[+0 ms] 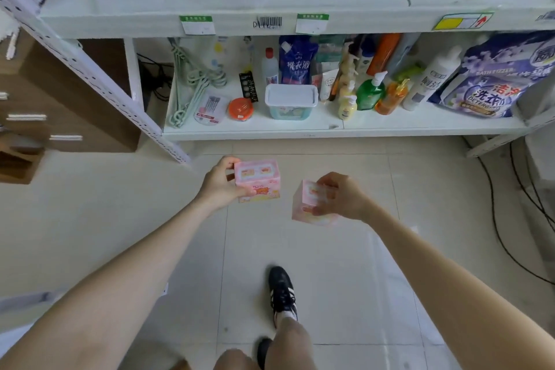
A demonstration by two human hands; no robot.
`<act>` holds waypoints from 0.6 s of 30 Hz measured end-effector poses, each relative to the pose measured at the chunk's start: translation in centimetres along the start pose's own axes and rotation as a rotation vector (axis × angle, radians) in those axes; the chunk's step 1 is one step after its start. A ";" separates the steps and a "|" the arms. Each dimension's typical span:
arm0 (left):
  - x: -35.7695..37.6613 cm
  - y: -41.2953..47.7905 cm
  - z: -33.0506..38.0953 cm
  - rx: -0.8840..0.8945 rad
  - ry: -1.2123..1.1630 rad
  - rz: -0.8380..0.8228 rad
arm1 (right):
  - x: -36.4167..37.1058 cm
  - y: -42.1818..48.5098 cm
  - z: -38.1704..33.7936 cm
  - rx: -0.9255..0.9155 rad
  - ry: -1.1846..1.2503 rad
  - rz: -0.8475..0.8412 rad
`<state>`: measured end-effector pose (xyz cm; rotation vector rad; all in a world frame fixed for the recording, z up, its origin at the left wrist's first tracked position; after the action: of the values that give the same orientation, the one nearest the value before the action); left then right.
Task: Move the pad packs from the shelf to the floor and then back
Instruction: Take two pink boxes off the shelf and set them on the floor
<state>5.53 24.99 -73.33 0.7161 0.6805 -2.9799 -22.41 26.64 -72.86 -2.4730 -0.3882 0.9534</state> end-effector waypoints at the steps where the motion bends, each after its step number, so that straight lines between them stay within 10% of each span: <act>1: 0.5 1.5 -1.1 0.000 -0.002 0.001 | 0.8 1.5 0.8 0.003 -0.002 -0.006; 18: 14.2 26.6 -27.0 0.064 0.011 -0.047 | 19.8 27.1 18.8 -0.116 -0.133 0.077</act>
<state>7.12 13.37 -112.07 0.7310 0.6135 -3.0559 -18.50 17.57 -110.04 -2.5523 -0.4039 1.1614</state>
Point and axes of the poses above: each hand's wrist, its own y-axis towards the middle knuckle, its own x-axis out of the palm, z = x × y, the point moved 8 cm from there along y, towards the middle knuckle, and after that the axes turned 5 degrees about z, right-handed, at the moved point
